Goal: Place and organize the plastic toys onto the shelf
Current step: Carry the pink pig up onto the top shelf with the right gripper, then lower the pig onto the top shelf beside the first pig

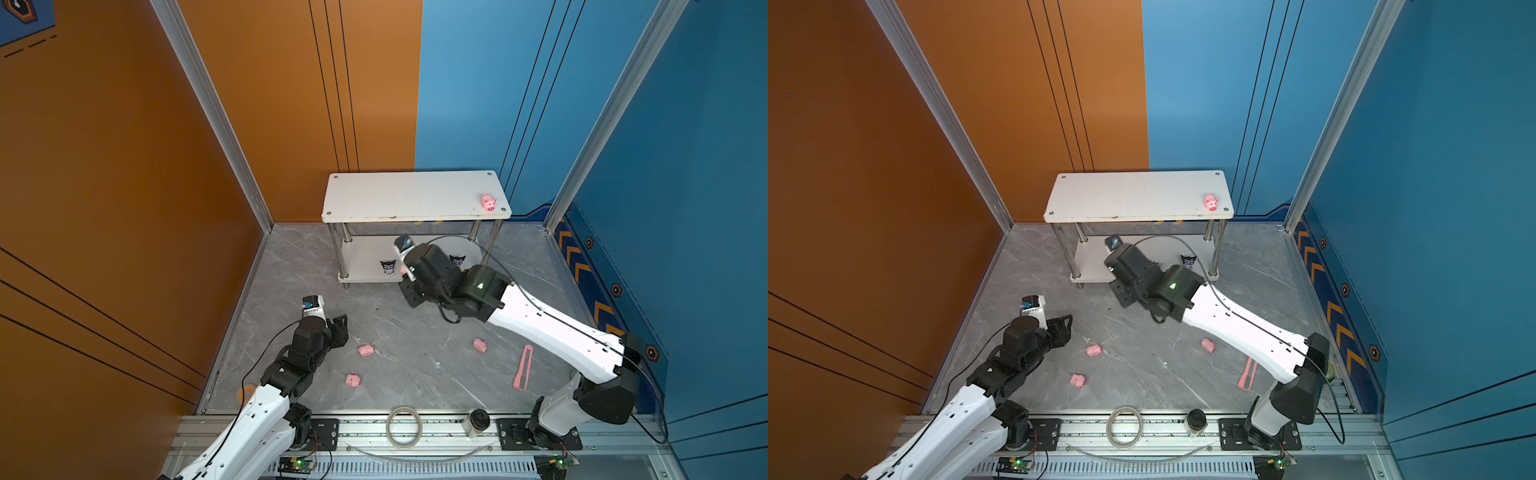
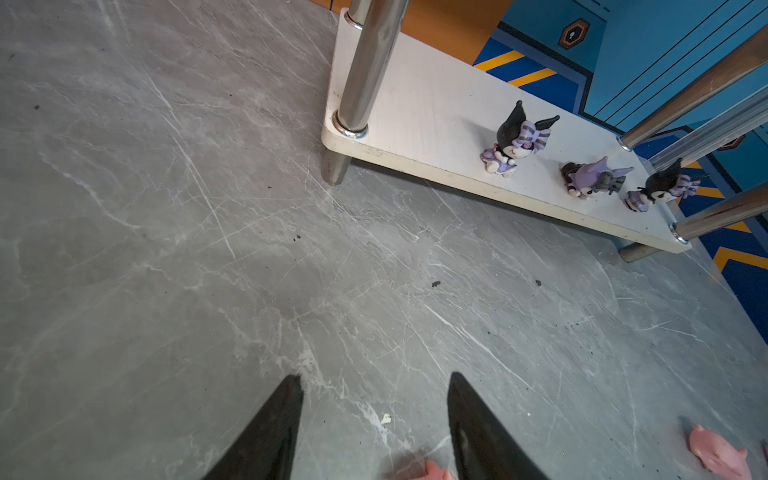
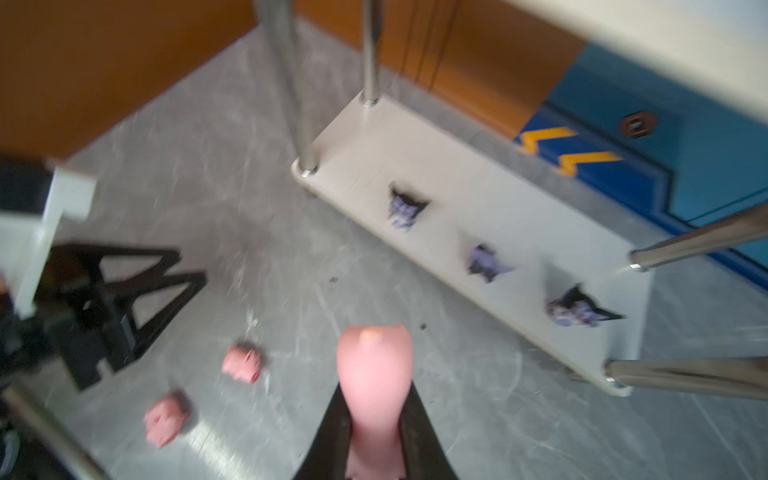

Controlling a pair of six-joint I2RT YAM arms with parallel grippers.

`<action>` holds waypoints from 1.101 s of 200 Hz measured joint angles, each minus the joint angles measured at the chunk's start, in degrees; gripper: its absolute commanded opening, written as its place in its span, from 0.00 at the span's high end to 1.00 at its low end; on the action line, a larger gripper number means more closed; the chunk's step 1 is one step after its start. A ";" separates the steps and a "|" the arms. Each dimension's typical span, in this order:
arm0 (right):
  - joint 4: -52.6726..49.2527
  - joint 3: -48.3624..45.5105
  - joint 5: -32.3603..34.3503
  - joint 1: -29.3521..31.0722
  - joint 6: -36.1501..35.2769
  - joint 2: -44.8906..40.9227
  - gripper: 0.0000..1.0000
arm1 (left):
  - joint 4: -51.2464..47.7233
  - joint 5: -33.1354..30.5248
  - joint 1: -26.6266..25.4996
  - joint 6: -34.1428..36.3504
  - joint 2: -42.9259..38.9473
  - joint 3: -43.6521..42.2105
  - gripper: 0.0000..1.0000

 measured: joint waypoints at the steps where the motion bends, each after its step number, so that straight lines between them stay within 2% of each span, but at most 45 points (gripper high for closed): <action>1: -0.02 0.28 0.13 -0.26 0.00 -0.04 0.83 | -0.02 0.00 0.00 0.00 -0.02 0.00 0.42; 35: -3.45 13.92 2.16 -7.93 -1.38 0.68 0.83 | -0.98 0.02 0.26 0.02 -1.75 0.00 0.42; 59: -6.56 24.48 2.80 -12.17 -2.29 4.90 0.83 | -2.19 0.02 0.31 0.04 -3.04 0.00 0.42; 88: -9.92 31.98 3.10 -16.87 -2.99 10.88 0.83 | -3.10 0.02 0.59 0.02 -3.50 0.00 0.42; 139: -14.43 34.47 -0.44 -21.00 -2.73 18.45 0.81 | -3.30 0.17 0.63 0.00 -3.17 0.00 0.42; 220: -15.13 35.63 -6.21 -22.71 -0.72 19.19 0.79 | -3.30 0.17 0.63 0.00 -3.06 0.00 0.42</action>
